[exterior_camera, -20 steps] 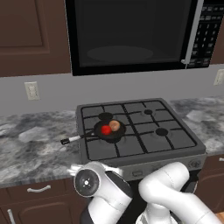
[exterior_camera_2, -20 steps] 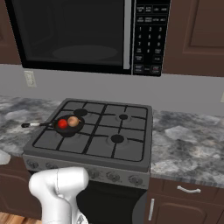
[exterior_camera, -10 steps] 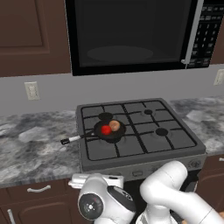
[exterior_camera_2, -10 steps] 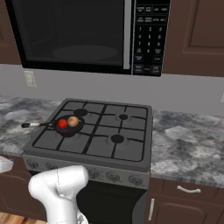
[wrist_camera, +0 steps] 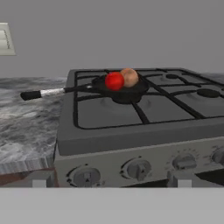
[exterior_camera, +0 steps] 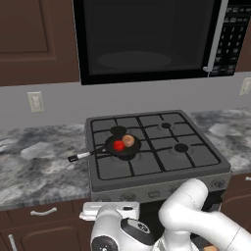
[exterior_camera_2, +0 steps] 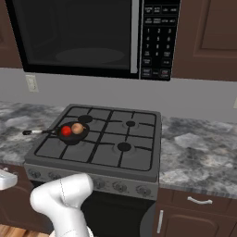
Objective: Place the pan on the front left burner on the stove. Then place the tomato and the onion in the pan and turn on the front left burner.
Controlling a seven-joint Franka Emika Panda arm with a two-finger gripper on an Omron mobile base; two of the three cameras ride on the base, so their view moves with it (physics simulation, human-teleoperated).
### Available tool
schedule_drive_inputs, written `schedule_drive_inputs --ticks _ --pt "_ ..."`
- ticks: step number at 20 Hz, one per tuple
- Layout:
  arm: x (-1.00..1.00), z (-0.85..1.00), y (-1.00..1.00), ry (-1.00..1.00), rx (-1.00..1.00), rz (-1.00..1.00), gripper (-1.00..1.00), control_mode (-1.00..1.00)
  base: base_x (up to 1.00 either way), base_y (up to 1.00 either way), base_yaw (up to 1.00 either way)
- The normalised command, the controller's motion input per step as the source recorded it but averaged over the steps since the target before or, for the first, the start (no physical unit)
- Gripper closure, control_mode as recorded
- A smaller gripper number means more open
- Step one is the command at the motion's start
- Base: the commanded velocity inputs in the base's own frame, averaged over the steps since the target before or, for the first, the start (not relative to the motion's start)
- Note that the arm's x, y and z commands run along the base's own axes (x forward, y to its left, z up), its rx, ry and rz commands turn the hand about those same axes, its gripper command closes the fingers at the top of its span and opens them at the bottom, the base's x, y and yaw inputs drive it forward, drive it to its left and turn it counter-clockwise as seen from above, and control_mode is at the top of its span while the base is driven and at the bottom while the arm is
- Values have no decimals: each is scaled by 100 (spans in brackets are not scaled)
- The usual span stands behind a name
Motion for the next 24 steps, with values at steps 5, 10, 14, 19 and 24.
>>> schedule_drive_inputs --ticks 5,10,14,19,24 --pt "0 -15 0 -5 -9 0 -100 -100 0 0 0" --pt "2 -18 0 -5 -9 0 -100 -100 0 0 0" --pt "8 -10 0 -4 -8 0 -100 -100 0 0 0" --pt "24 -12 0 -2 -5 0 -100 -100 0 0 0" --pt "23 -29 0 -1 -3 0 -100 -100 0 0 0"
